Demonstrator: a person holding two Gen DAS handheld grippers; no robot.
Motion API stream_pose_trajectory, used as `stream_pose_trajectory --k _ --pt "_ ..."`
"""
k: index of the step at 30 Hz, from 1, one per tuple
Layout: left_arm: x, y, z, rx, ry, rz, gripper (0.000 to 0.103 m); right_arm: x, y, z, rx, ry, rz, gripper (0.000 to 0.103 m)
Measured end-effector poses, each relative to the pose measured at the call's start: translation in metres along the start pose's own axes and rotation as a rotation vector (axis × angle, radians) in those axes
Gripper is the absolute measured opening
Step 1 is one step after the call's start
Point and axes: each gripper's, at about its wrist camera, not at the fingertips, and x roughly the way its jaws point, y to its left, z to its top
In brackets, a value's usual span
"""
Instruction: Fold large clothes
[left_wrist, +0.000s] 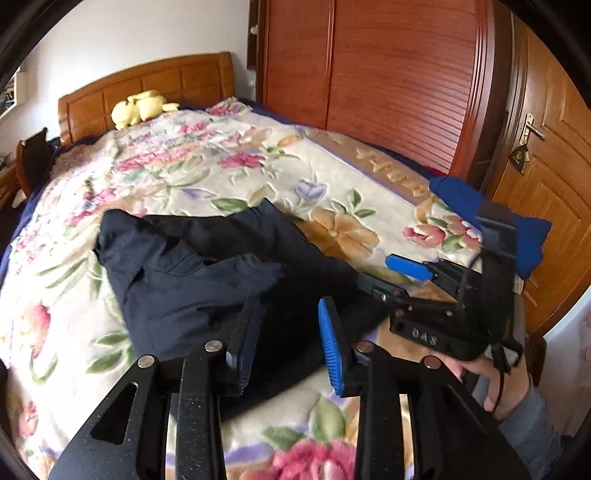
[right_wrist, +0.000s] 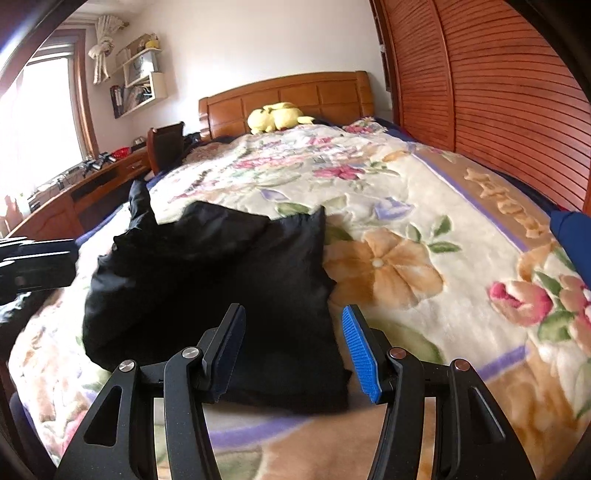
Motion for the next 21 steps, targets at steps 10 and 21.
stream_pose_trajectory --k 10,21 --pt "-0.046 0.056 -0.045 -0.052 -0.022 0.126 0.034 -0.006 0.024 0.012 -0.066 -0.066 0.087 0.057" --pt "-0.048 0.116 -0.098 -0.175 0.026 0.221 0.034 0.050 0.094 0.086 -0.181 -0.007 0.303 0.077"
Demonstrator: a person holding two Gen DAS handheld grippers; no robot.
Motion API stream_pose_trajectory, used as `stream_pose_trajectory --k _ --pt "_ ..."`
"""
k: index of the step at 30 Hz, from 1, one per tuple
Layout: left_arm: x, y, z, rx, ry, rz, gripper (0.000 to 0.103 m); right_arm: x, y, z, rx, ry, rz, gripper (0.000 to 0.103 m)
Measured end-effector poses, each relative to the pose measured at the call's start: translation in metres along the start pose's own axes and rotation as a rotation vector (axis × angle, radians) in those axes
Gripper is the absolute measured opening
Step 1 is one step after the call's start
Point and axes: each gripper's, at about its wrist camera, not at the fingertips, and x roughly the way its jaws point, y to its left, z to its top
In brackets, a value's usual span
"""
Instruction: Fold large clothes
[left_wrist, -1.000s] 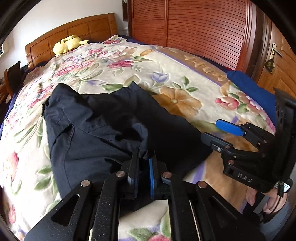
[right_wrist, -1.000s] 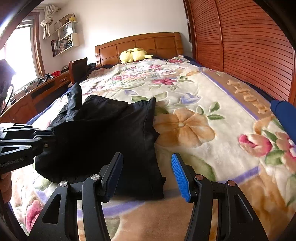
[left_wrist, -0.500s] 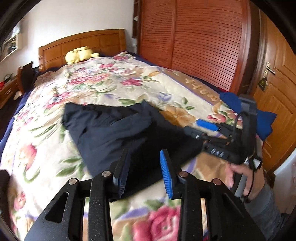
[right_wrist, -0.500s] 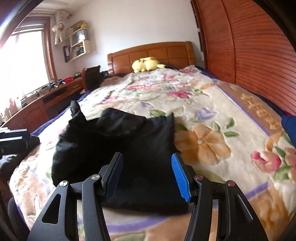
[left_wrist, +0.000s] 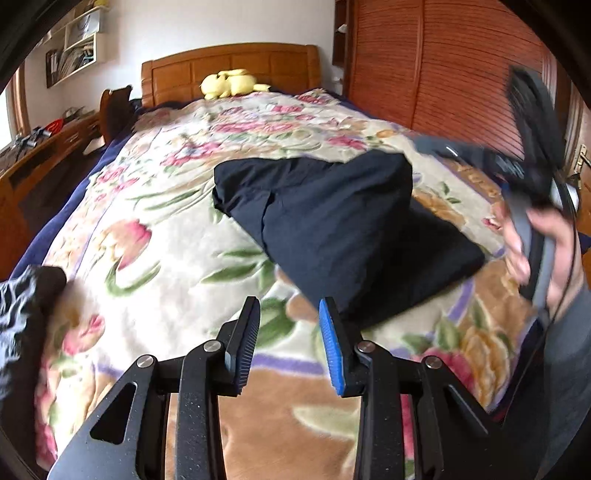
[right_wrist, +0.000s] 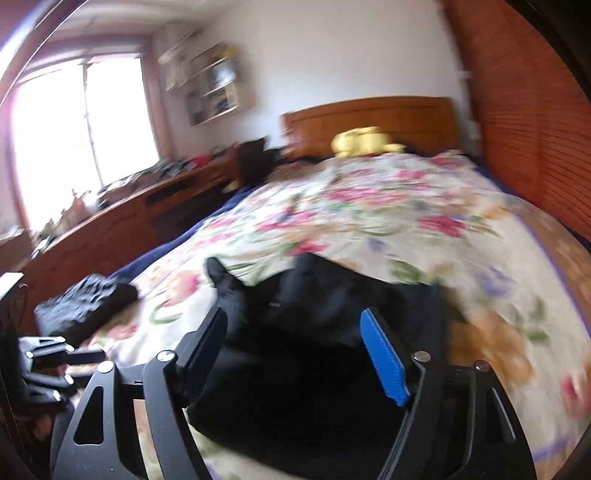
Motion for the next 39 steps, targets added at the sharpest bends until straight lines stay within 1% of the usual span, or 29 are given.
stream_pose_trajectory --k 1,3,4,5,6,7,10,12,15,18,19,21,23,24,25,27,28,29,31,32,34,35,37,39 --pt "0.000 0.002 -0.003 -0.002 0.002 -0.001 0.034 0.017 0.007 0.007 -0.020 0.040 0.014 0.077" --pt "0.001 0.006 -0.009 -0.004 0.006 -0.006 0.034 0.054 0.019 0.013 -0.052 0.161 0.074 0.076" --pt "0.001 0.009 -0.012 -0.006 0.010 -0.004 0.034 0.075 0.023 0.012 -0.071 0.233 0.089 0.073" --pt "0.000 0.012 -0.015 -0.010 0.012 -0.002 0.034 0.088 0.026 0.009 -0.098 0.279 0.091 0.048" --pt "0.000 0.016 -0.018 -0.020 0.015 -0.002 0.034 0.095 0.029 0.006 -0.133 0.308 0.086 0.015" --pt "-0.001 0.019 -0.020 -0.027 0.015 -0.005 0.034 0.098 0.029 0.003 -0.158 0.321 0.090 0.010" --pt "-0.001 0.030 -0.025 -0.048 0.014 -0.004 0.034 0.085 0.021 0.001 -0.157 0.286 0.127 0.008" --pt "0.001 0.034 -0.028 -0.066 0.011 -0.011 0.034 0.071 0.018 0.000 -0.157 0.256 0.120 0.007" --pt "0.002 0.035 -0.029 -0.075 -0.003 -0.031 0.034 0.041 0.013 -0.004 -0.168 0.192 0.081 0.006" --pt "0.005 0.031 -0.027 -0.074 -0.010 -0.047 0.034 0.004 -0.001 -0.008 -0.145 0.113 0.030 0.006" --pt "0.007 0.029 -0.026 -0.071 -0.010 -0.052 0.034 -0.010 -0.010 -0.010 -0.132 0.082 -0.001 0.005" --pt "0.010 0.023 -0.024 -0.059 -0.012 -0.065 0.034 -0.029 -0.024 -0.022 -0.112 0.053 -0.072 0.005" --pt "0.013 0.017 -0.021 -0.046 -0.013 -0.077 0.034 -0.039 -0.044 -0.043 -0.087 0.068 -0.176 0.005" --pt "0.016 0.013 -0.020 -0.038 -0.014 -0.083 0.034 -0.040 -0.057 -0.057 -0.054 0.093 -0.219 0.005" --pt "0.018 0.010 -0.018 -0.033 -0.013 -0.088 0.034 -0.038 -0.072 -0.072 -0.001 0.123 -0.243 0.005" --pt "0.024 0.002 -0.015 -0.021 -0.006 -0.101 0.034 -0.024 -0.096 -0.101 0.093 0.197 -0.224 0.006" --pt "0.028 -0.003 -0.012 -0.016 -0.003 -0.111 0.034 -0.017 -0.103 -0.116 0.125 0.216 -0.209 0.006" --pt "0.030 -0.005 -0.010 -0.013 -0.006 -0.119 0.034 -0.012 -0.106 -0.125 0.143 0.216 -0.200 0.005" --pt "0.035 -0.015 -0.004 0.004 -0.015 -0.114 0.034 -0.009 -0.104 -0.136 0.141 0.181 -0.188 0.006" --pt "0.038 -0.019 -0.001 0.012 -0.020 -0.110 0.034 -0.009 -0.102 -0.139 0.131 0.162 -0.187 0.009" --pt "0.043 -0.023 0.005 0.007 -0.025 -0.110 0.034 -0.008 -0.103 -0.143 0.121 0.148 -0.187 0.011" --pt "0.046 -0.026 0.011 -0.003 -0.028 -0.119 0.034 -0.015 -0.102 -0.147 0.122 0.144 -0.185 0.014" --pt "0.051 -0.031 0.020 -0.013 -0.030 -0.131 0.034 -0.020 -0.105 -0.152 0.122 0.138 -0.189 0.022" --pt "0.058 -0.040 0.032 -0.015 -0.034 -0.139 0.034 -0.033 -0.105 -0.147 0.109 0.132 -0.218 0.033"
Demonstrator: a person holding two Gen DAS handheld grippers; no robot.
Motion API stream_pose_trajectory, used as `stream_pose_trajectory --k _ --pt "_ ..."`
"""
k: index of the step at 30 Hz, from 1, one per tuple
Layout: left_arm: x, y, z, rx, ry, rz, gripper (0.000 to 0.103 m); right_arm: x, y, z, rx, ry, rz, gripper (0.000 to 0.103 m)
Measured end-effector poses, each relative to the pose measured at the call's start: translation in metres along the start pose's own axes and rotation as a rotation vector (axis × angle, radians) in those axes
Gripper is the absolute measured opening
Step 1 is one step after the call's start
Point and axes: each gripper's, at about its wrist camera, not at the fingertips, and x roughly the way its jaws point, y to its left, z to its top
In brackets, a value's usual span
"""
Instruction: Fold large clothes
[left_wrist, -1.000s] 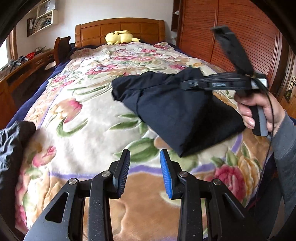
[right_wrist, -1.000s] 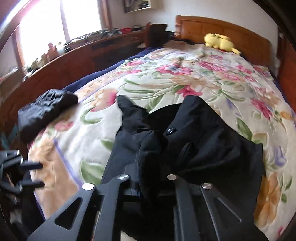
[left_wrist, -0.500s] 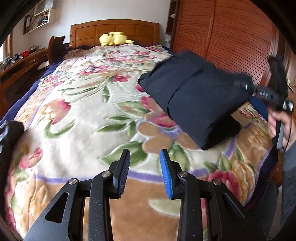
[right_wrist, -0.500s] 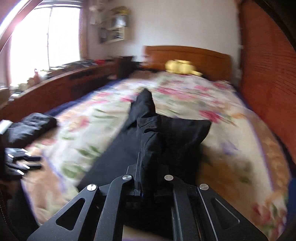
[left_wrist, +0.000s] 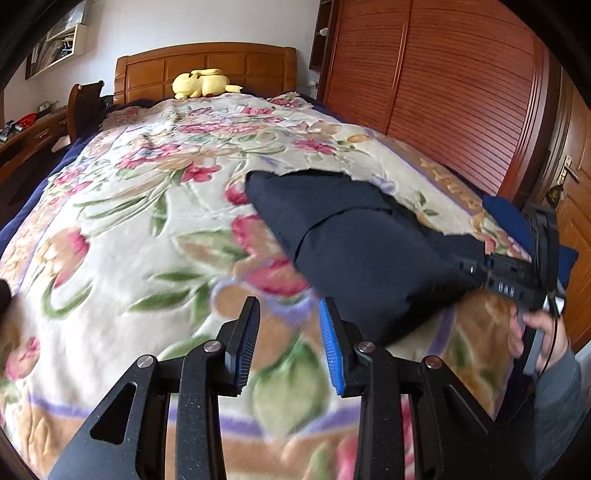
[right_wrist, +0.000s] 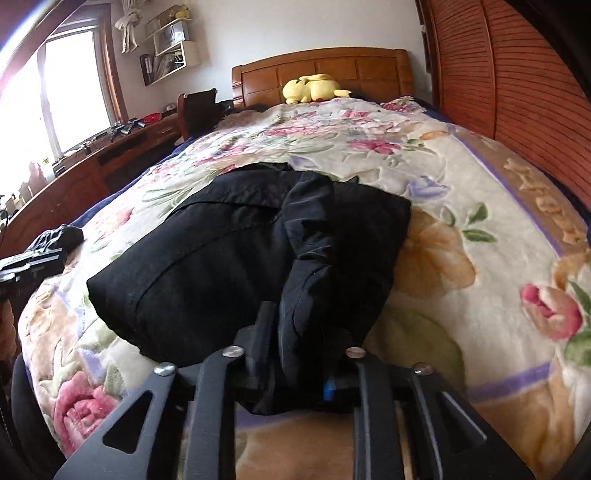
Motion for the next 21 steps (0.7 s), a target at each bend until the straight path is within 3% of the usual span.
stream_pose_trajectory --k 9,21 --pt "0.028 -0.048 0.034 0.064 0.008 -0.074 0.034 -0.019 -0.002 -0.003 0.009 -0.033 -0.050 0.035" --pt "0.065 -0.055 -0.002 0.125 0.134 -0.032 0.034 -0.016 0.003 -0.002 -0.003 -0.015 -0.076 0.042"
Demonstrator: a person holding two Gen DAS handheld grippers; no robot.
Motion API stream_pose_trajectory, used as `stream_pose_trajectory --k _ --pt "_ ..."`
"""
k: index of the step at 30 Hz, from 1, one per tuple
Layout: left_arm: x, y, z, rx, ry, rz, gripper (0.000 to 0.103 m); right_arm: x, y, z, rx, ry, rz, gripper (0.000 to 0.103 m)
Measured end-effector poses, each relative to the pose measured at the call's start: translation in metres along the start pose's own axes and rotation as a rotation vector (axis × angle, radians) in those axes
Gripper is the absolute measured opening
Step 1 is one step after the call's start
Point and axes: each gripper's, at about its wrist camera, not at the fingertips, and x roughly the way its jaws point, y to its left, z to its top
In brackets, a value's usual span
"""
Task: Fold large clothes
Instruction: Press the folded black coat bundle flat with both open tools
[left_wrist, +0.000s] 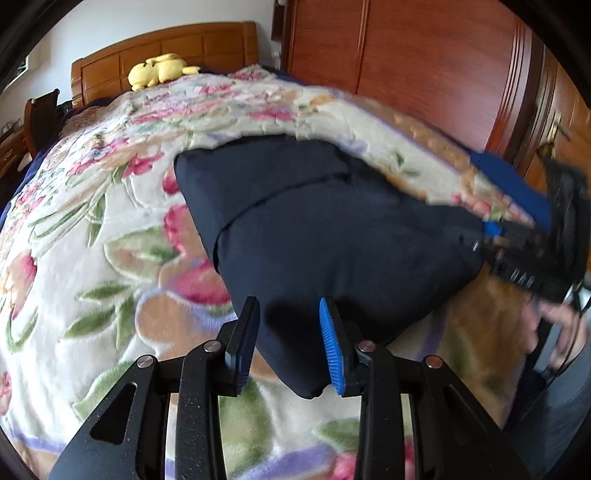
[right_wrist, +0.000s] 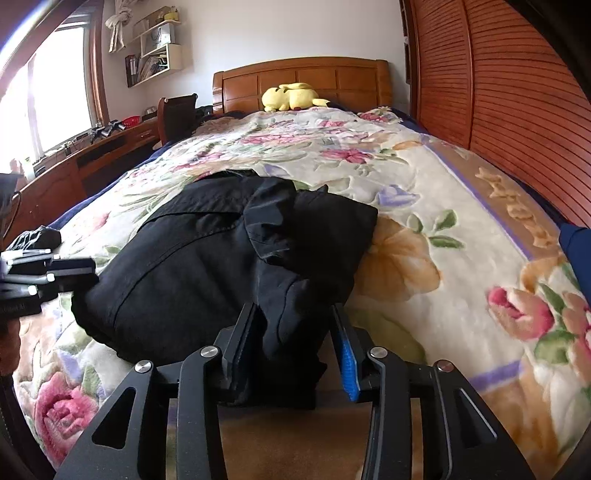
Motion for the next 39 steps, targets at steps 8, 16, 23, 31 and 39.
stream_pose_trajectory --k 8,16,23,31,39 --pt "0.014 -0.002 -0.012 0.010 0.023 0.017 0.034 0.006 0.004 -0.001 -0.012 0.017 -0.017 0.047" --pt "0.003 0.013 0.004 -0.011 0.024 -0.037 0.039 0.013 0.003 0.000 -0.008 0.044 -0.032 0.053" --pt "0.002 0.039 0.041 -0.035 -0.037 -0.047 0.051 0.018 0.005 0.000 -0.012 0.060 -0.036 0.055" --pt "0.046 0.071 0.087 -0.052 -0.022 -0.019 0.066 0.020 0.006 0.000 -0.024 0.064 -0.048 0.057" --pt "0.097 0.112 0.136 -0.088 -0.040 0.037 0.066 0.024 0.002 0.000 -0.013 0.073 -0.030 0.058"
